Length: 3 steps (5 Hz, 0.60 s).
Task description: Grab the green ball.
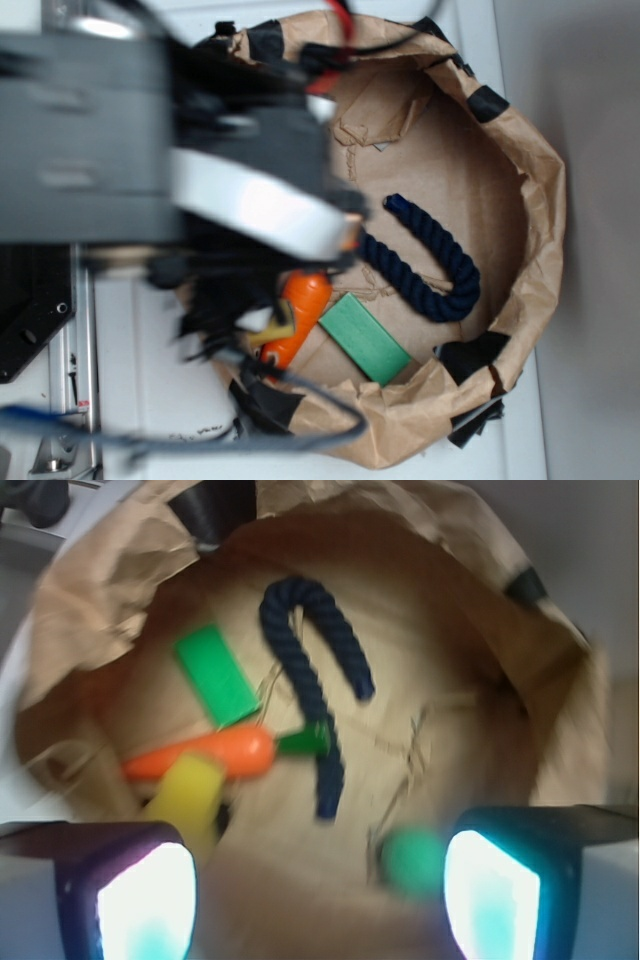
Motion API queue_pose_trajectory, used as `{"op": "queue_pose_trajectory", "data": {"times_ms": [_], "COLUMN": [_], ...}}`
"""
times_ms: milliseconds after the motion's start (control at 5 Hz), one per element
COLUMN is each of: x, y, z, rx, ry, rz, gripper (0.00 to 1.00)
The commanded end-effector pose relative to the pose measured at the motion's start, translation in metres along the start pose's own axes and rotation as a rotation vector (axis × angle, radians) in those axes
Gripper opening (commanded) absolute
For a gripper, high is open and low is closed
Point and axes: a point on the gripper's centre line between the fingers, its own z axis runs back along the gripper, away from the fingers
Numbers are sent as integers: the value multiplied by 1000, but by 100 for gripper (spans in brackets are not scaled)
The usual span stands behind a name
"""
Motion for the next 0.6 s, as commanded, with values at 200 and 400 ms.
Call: {"op": "queue_pose_trajectory", "data": {"times_ms": [200, 400], "x": [-13, -45], "y": [14, 9], "z": [-119, -120], "rx": [-39, 17], "ry": [304, 417], "rz": [-314, -375], "gripper": [100, 100]}}
